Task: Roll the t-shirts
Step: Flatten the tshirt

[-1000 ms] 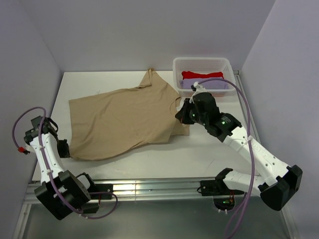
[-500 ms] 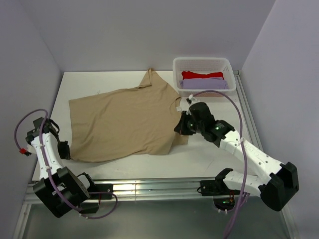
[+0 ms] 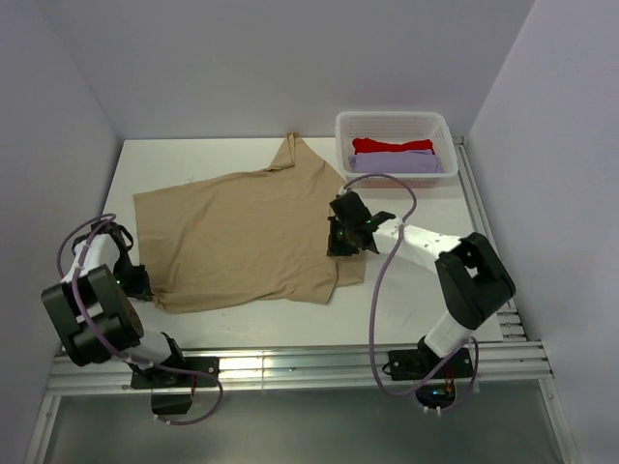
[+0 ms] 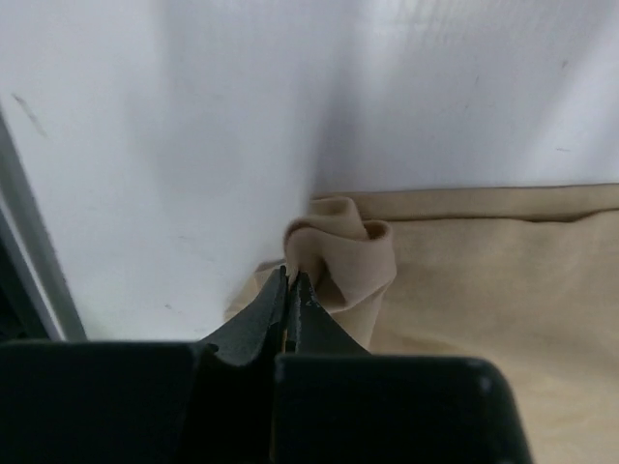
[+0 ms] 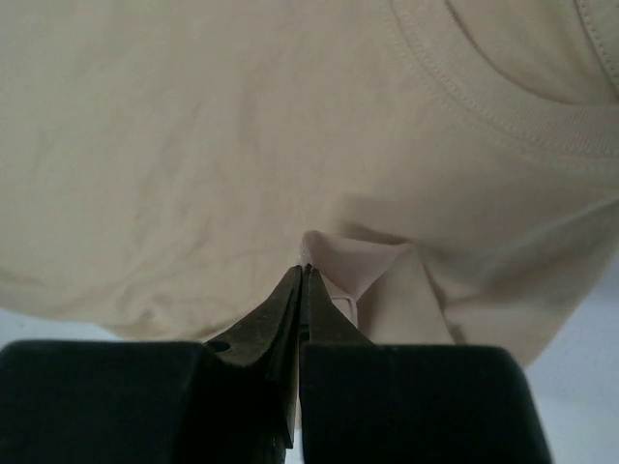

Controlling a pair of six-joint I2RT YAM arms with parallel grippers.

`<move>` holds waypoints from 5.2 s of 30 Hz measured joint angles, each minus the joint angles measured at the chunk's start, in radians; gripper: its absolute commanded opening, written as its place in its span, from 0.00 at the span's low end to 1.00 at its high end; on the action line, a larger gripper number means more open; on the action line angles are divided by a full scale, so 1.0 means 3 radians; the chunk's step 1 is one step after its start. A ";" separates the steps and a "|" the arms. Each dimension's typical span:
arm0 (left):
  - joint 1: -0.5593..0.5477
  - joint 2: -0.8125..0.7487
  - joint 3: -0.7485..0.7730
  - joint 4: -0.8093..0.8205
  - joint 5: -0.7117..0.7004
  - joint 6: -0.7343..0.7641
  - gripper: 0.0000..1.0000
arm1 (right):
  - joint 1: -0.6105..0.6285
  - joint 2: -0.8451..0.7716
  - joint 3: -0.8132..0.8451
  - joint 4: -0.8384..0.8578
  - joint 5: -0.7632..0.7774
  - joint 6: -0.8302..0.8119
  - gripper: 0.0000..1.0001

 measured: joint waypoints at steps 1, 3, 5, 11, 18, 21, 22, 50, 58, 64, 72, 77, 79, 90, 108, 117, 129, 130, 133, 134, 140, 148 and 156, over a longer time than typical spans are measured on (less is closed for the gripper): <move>-0.0076 0.0130 0.0014 0.0037 0.0004 -0.0038 0.00 | -0.0015 0.0097 0.0022 0.0014 0.0017 0.0003 0.00; -0.0210 0.0371 0.0095 0.0043 0.0000 -0.0098 0.01 | -0.0046 0.0230 0.0055 0.0025 0.0074 0.0013 0.00; -0.0320 0.0629 0.0244 0.0048 -0.0015 -0.0145 0.00 | -0.0079 0.0350 0.0104 0.0025 0.0144 0.0027 0.00; -0.0469 0.1222 0.0772 -0.0230 -0.0052 -0.0174 0.01 | -0.0109 0.0670 0.0251 0.0076 0.0280 0.0090 0.00; -0.0688 0.2008 0.1601 -0.0903 -0.0215 -0.0169 0.01 | -0.0108 0.0604 0.0093 0.0291 0.0281 0.0186 0.00; -0.0815 0.2467 0.2178 -0.1286 -0.0281 -0.0151 0.01 | -0.0090 0.0540 -0.0033 0.0436 0.0282 0.0270 0.00; -0.0856 0.2692 0.2499 -0.1460 -0.0303 -0.0120 0.00 | -0.0071 0.0512 -0.0072 0.0462 0.0277 0.0295 0.00; -0.1161 0.3689 0.4588 -0.1720 -0.0484 0.0512 0.00 | 0.0205 0.0453 -0.0089 0.0407 0.0090 0.0514 0.00; -0.1049 0.2457 0.2839 -0.0635 -0.0320 0.0350 0.00 | 0.0039 0.0160 0.0020 0.0153 0.0131 0.0332 0.00; -0.0707 0.1343 0.1642 -0.0229 -0.0229 0.0446 0.00 | 0.0069 -0.0436 0.0006 0.0053 0.0104 0.0252 0.00; -0.0683 0.0341 0.0757 0.0155 -0.0259 0.0773 0.00 | 0.0331 -0.1090 -0.0156 0.0004 0.0037 0.0234 0.00; -0.0684 -0.0300 0.0483 0.0046 -0.0451 0.0759 0.00 | 0.0482 -0.1207 -0.0216 0.0015 0.0003 0.0217 0.00; -0.0684 -0.0496 0.0484 -0.0061 -0.0556 0.0697 0.00 | 0.0506 -0.1227 -0.0266 0.0023 -0.0015 0.0203 0.00; -0.0657 -0.0590 0.0635 -0.0455 -0.0846 0.0885 0.00 | 0.0659 -0.1553 -0.0294 0.0027 0.0001 0.0079 0.00; -0.0511 -0.1255 0.0641 0.0094 -0.0598 0.2031 0.03 | 0.0694 -0.1963 -0.0388 -0.0148 -0.0084 0.0022 0.00; -0.0511 -0.1129 0.0641 0.0205 -0.0468 0.2166 0.00 | 0.0734 -0.1905 -0.0348 -0.0237 -0.0106 0.0020 0.00; -0.0512 -0.0323 0.0669 0.0212 -0.0460 0.2188 0.00 | 0.0813 -0.1584 -0.0114 -0.0399 -0.0214 0.0023 0.00; -0.0519 -0.0323 0.0669 0.0212 -0.0462 0.2188 0.00 | 0.0842 -0.1584 -0.0141 -0.0397 -0.0212 0.0034 0.00; -0.0532 -0.0347 0.0679 0.0184 -0.0512 0.2182 0.00 | 0.0930 -0.1656 -0.0341 -0.0348 -0.0198 0.0095 0.00; -0.0534 -0.0366 0.0693 0.0159 -0.0540 0.2178 0.02 | 0.0975 -0.1710 -0.0465 -0.0326 -0.0177 0.0137 0.00; -0.0539 -0.0589 0.0938 -0.0004 -0.0673 0.2173 0.59 | 0.1364 -0.2064 -0.1111 -0.0366 -0.0032 0.0429 0.53; -0.0526 -0.0758 0.1348 0.0032 -0.0589 0.2209 0.65 | 0.1362 -0.1911 -0.0505 -0.0805 0.0481 0.0362 0.56; -0.0514 0.0198 0.1657 0.0692 0.0126 0.2202 0.68 | 0.0476 -0.0824 0.0605 -0.0594 0.0596 0.0052 0.56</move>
